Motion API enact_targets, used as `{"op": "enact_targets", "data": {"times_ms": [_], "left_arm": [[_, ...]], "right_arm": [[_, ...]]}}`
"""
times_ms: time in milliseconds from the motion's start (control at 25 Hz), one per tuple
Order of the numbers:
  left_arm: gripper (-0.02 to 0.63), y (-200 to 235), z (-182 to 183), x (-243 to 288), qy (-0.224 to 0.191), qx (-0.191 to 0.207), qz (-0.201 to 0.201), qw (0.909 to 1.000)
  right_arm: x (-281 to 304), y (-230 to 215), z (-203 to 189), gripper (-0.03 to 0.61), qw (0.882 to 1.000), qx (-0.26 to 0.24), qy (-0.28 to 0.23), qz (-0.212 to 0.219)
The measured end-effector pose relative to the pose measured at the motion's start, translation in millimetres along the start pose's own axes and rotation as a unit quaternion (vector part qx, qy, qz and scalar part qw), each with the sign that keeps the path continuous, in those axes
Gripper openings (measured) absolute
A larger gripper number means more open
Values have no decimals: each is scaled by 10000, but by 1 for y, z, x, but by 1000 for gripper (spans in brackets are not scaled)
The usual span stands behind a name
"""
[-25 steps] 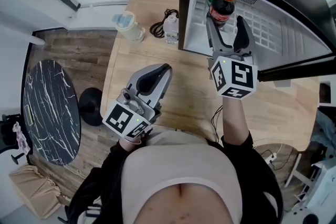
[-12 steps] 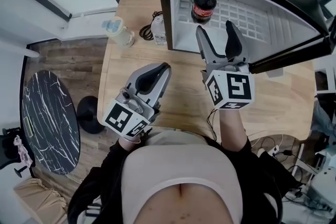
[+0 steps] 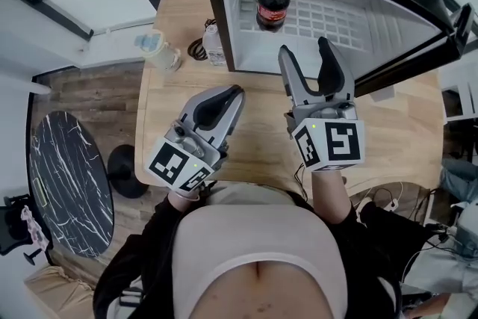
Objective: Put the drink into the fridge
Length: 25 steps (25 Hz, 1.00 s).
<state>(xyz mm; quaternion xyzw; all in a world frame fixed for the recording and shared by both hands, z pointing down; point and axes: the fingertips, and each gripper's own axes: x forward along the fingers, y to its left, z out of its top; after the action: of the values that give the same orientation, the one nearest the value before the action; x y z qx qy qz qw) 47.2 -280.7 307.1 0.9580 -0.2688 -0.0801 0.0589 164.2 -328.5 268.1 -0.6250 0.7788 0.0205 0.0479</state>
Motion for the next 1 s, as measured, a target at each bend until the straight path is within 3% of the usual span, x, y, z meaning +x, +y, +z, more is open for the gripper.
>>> {"op": "enact_targets", "data": {"times_ms": [280,680,1000], "left_arm": [[28,-6,1,8,-9,24,-198,9998],[28,-2,2,10,-41,-7,-372,9993],[26,6,-8,4,10,-66,-615,9981]], "right_arm": [[-16,-6,0,184,9999,-21,-57,-156],[-27,-1,-6,70,9996,36,-51,-285],[-30,19,-26,40,9995,0,78,-311]]}}
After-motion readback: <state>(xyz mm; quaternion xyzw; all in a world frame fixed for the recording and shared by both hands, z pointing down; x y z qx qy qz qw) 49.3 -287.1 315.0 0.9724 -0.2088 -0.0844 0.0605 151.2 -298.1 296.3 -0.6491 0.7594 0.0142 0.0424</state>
